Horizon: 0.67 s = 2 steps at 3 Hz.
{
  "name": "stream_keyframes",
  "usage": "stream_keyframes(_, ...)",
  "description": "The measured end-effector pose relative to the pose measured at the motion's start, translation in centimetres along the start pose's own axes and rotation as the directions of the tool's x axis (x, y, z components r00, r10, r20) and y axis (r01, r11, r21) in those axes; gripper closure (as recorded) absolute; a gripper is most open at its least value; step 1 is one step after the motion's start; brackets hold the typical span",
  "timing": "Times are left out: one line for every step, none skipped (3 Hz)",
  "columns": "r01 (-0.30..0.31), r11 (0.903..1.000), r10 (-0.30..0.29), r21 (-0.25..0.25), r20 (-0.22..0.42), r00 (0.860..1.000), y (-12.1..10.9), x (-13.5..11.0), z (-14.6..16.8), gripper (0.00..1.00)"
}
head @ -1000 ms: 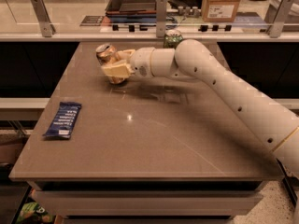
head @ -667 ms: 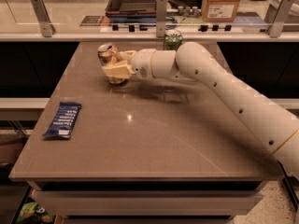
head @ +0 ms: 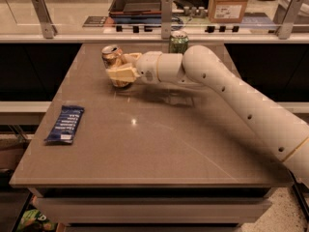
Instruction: Place orange can upright
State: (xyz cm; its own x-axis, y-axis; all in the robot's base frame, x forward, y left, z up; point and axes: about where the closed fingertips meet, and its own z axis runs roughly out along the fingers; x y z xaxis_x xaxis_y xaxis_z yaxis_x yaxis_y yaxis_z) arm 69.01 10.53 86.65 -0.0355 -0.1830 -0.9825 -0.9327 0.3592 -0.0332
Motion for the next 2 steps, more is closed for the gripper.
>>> stream_keyframes(-0.003, 1.0, 0.003, 0.004, 0.007, 1.0, 0.05, 0.2, -0.22, 1.0)
stream_keyframes(-0.003, 1.0, 0.003, 0.004, 0.007, 1.0, 0.05, 0.13, -0.24, 1.0)
